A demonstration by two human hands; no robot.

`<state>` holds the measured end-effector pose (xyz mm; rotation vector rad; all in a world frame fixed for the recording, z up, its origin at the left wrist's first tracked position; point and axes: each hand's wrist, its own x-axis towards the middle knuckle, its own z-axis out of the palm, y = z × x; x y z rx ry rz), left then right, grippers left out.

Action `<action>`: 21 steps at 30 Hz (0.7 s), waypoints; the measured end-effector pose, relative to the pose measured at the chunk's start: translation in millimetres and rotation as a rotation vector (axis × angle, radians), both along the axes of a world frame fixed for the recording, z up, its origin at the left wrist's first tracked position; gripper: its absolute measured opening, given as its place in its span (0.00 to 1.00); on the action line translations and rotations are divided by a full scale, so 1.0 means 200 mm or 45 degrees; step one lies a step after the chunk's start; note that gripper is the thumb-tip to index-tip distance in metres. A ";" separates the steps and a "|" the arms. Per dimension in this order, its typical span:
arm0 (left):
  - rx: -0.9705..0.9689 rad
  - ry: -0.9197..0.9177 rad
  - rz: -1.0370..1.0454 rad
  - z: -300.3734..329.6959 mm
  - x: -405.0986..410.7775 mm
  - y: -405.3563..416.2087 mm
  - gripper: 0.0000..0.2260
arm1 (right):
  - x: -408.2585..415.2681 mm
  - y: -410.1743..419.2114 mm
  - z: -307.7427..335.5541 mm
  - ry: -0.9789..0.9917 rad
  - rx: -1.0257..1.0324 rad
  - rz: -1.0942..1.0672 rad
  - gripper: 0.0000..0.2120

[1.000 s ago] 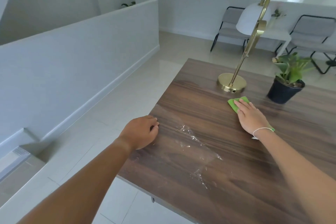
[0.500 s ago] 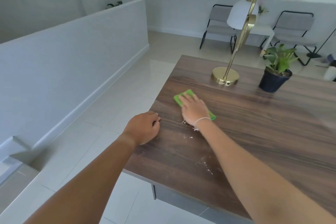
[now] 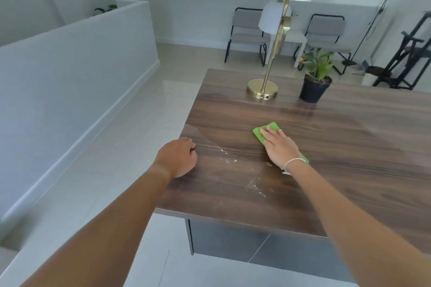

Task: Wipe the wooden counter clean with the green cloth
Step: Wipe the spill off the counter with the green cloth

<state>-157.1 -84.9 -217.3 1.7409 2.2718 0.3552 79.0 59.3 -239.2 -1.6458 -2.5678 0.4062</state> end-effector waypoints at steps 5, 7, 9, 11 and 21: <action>-0.020 0.021 -0.047 -0.01 -0.01 -0.01 0.19 | -0.12 -0.44 -0.08 0.106 0.077 0.389 0.22; -0.030 0.022 -0.065 -0.01 -0.02 -0.02 0.19 | 0.01 -0.47 -0.07 0.110 0.075 0.430 0.22; -0.035 0.022 -0.067 -0.01 -0.03 -0.01 0.19 | 0.20 -0.41 -0.06 0.097 0.056 0.339 0.22; -0.039 0.023 -0.074 -0.02 -0.02 -0.02 0.20 | 0.37 -0.32 -0.05 0.051 0.038 0.117 0.22; -0.063 0.036 -0.055 -0.03 -0.01 -0.01 0.20 | 0.02 -0.41 -0.05 -0.002 0.078 0.265 0.23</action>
